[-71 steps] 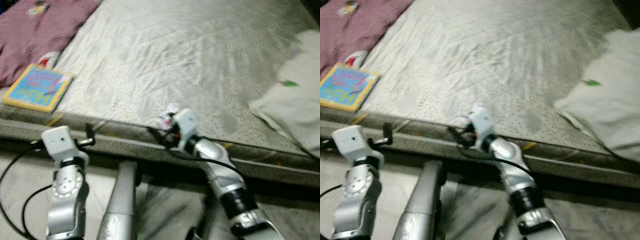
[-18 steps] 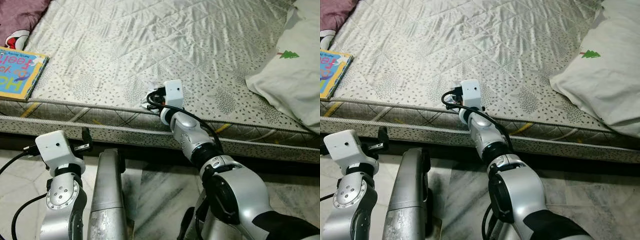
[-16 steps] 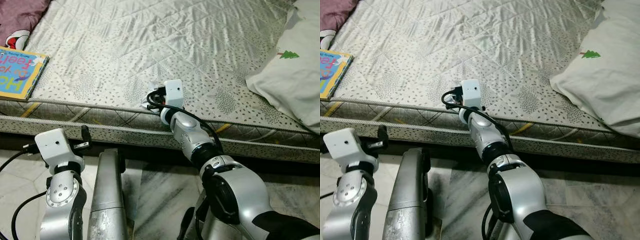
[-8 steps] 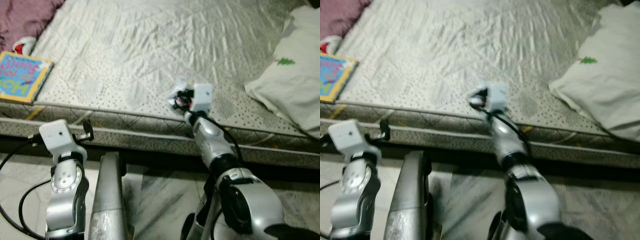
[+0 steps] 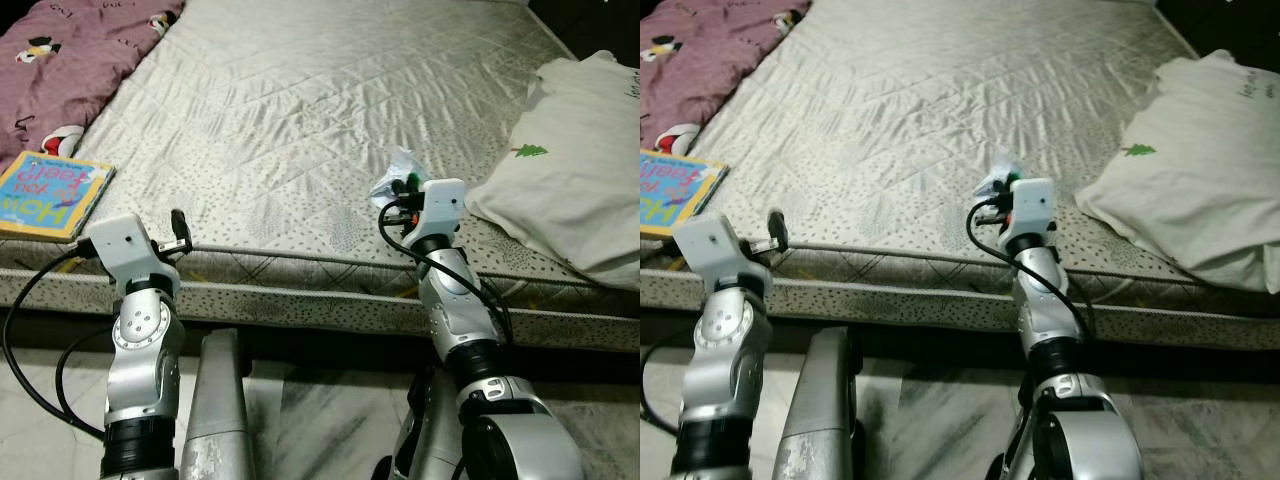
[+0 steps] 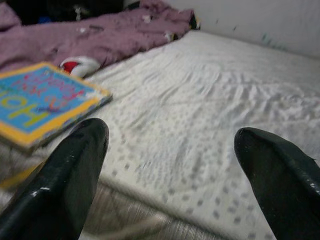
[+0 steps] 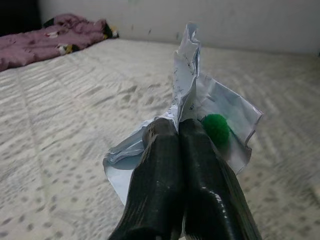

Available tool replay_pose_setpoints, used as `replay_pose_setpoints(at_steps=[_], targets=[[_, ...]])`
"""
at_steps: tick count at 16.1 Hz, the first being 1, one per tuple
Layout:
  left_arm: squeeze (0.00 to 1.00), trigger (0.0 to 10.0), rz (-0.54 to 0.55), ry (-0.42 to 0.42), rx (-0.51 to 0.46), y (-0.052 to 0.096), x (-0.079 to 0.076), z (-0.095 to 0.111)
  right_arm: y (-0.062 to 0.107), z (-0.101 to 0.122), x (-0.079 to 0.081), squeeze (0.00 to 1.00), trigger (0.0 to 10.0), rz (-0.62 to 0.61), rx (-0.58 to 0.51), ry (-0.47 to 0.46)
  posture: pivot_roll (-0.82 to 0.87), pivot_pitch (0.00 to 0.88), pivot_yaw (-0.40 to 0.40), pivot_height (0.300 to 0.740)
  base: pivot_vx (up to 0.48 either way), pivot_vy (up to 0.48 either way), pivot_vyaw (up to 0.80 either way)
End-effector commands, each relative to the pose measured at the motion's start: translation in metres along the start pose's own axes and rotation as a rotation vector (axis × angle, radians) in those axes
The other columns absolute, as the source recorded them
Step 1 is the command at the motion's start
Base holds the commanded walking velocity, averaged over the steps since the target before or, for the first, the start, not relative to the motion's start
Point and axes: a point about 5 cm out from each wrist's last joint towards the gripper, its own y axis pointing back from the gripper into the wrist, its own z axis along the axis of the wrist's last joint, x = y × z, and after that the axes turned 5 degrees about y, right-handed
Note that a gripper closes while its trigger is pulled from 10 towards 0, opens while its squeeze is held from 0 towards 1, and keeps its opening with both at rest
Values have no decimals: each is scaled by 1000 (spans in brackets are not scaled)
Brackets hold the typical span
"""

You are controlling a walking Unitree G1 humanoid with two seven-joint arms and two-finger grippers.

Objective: Clean up the room

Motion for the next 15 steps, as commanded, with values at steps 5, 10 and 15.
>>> replay_pose_setpoints(at_steps=[5, 10, 15], targets=[[0, 10000, -6, -5, -2, 0, 2, -5, -9, 21, -3, 0, 10000, -52, -57, 11, 81, 0, -43, 516, 0, 0, 0], [0, 10000, 16, -21, -6, 4, 13, -8, -13, 22, 0, 0, 10000, -58, -49, 19, 91, 0, -37, 570, 0, 0, 0], [0, 10000, -33, -33, 0, -1, 5, -5, -11, 22, -5, 0, 10000, -125, -45, 18, 74, 0, 6, 633, 0, 0, 0]])
